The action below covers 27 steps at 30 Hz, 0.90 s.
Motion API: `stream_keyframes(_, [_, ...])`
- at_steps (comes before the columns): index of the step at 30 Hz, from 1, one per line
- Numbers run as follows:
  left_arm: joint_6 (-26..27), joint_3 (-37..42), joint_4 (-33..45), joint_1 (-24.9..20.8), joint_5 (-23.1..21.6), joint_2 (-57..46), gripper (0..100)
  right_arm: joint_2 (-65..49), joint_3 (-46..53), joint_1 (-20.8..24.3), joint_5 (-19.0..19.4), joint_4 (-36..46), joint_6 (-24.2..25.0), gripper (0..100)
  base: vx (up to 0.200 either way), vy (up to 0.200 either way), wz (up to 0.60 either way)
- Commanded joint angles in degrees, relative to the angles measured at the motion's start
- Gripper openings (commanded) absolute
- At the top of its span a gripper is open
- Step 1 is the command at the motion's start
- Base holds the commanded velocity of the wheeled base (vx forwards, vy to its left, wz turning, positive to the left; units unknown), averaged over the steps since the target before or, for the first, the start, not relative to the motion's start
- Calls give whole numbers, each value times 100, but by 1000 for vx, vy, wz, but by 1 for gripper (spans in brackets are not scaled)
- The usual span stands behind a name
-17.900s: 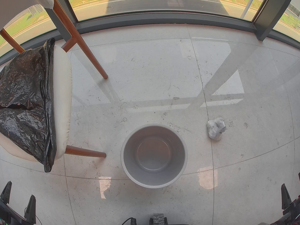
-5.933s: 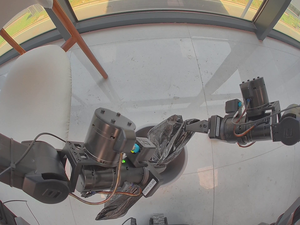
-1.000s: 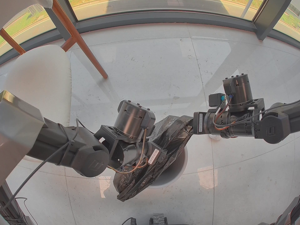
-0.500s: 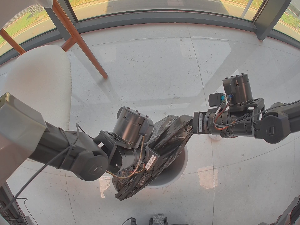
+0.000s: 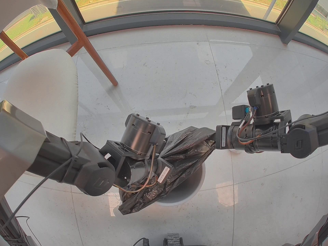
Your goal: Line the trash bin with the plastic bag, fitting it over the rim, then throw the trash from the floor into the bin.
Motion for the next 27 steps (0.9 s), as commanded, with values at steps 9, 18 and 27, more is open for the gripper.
stream_keyframes(9, [-50,-788,10,378,-167,-82,0,-38,957,-256,70,-924,-522,0,0,0,0])
stream_keyframes(18, [-217,-1201,-7,378,-150,243,0,481,983,-529,272,-1909,-1172,0,0,0,0])
stream_keyframes(27, [-252,-1201,-25,378,-159,331,0,674,948,-854,606,-1926,-1515,0,0,0,0])
